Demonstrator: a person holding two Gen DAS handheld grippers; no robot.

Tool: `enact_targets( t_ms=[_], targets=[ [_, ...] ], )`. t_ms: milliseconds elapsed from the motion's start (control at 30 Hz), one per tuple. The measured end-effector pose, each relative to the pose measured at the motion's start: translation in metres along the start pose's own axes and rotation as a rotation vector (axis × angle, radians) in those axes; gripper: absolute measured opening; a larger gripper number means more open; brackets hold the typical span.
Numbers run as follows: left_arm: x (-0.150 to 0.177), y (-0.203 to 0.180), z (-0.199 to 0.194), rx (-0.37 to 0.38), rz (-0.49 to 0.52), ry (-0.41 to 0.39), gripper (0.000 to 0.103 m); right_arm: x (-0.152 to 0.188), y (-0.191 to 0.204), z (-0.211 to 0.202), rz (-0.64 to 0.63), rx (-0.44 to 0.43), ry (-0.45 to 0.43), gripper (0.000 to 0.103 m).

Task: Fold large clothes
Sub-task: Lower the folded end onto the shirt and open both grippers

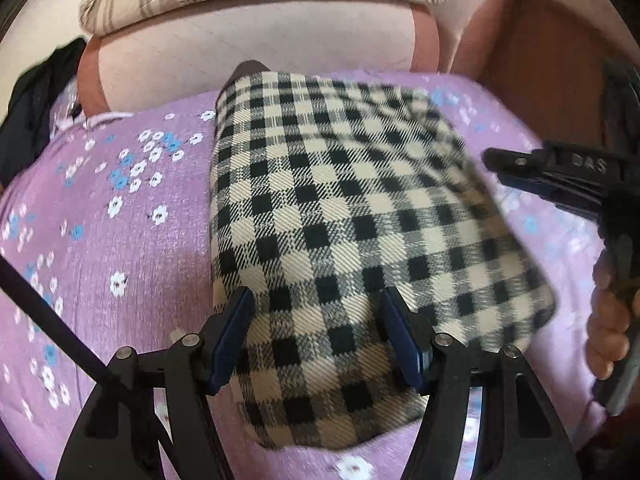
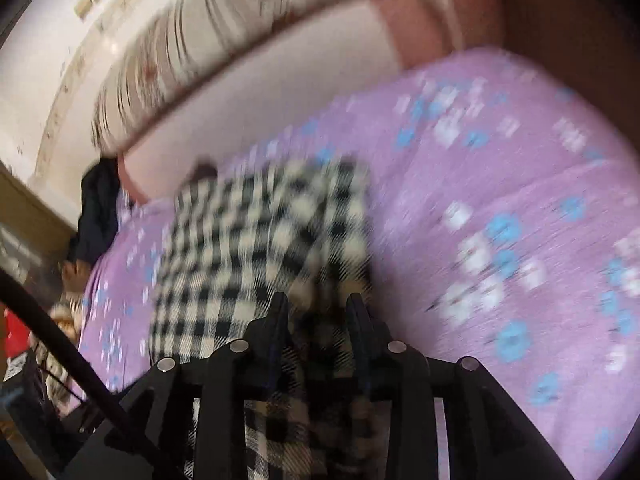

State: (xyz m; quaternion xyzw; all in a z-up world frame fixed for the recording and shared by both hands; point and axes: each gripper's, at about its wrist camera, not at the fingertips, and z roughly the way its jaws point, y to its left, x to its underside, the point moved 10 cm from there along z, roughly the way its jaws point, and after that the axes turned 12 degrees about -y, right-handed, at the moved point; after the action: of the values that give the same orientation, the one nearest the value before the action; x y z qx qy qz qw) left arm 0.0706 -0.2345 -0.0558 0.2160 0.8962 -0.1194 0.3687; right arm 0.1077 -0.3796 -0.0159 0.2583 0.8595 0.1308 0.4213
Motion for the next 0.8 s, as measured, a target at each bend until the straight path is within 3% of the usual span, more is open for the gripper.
enact_targets(
  t_ms=[67,133,200,267,333,433,467,567,600,633,733,800],
  targets=[
    [-0.001,0.006,-0.014,0.013,-0.048,-0.027,0.064,-0.009,0.008,-0.019,0.016,-0.059,-0.052,0.033],
    [0.002,0.015,-0.028,-0.005,-0.079,-0.062,0.064,-0.005,0.024,-0.032,0.058,-0.194,-0.05,0.033],
    [0.007,0.023,-0.039,-0.037,-0.091,-0.086,0.065,0.009,0.038,-0.033,0.092,-0.312,0.016,0.033],
    [0.01,0.03,-0.047,-0.069,-0.091,-0.103,0.065,0.032,0.045,-0.025,0.107,-0.362,0.105,0.033],
    [0.012,0.037,-0.055,-0.114,-0.075,-0.126,0.066,0.051,0.039,-0.016,0.085,-0.335,0.17,0.033],
    [0.013,0.046,-0.066,-0.185,-0.032,-0.167,0.075,0.074,0.014,-0.005,0.011,-0.175,0.226,0.031],
    [0.013,0.05,-0.07,-0.206,-0.025,-0.185,0.079,0.074,0.009,-0.007,-0.008,-0.14,0.219,0.031],
    [0.011,0.061,-0.08,-0.228,-0.031,-0.223,0.088,0.067,-0.016,-0.022,-0.161,0.088,0.148,0.034],
    [0.012,0.065,-0.085,-0.239,-0.037,-0.234,0.088,0.064,-0.018,-0.029,-0.175,0.108,0.119,0.034],
    [0.012,0.069,-0.088,-0.249,-0.041,-0.242,0.089,0.061,-0.015,-0.036,-0.179,0.097,0.082,0.034],
    [0.015,0.084,-0.103,-0.307,-0.063,-0.271,0.089,0.051,0.026,-0.066,-0.173,-0.074,-0.019,0.034],
    [0.018,0.094,-0.114,-0.352,-0.082,-0.284,0.089,0.06,0.056,-0.071,-0.121,-0.219,0.007,0.034]
  ],
)
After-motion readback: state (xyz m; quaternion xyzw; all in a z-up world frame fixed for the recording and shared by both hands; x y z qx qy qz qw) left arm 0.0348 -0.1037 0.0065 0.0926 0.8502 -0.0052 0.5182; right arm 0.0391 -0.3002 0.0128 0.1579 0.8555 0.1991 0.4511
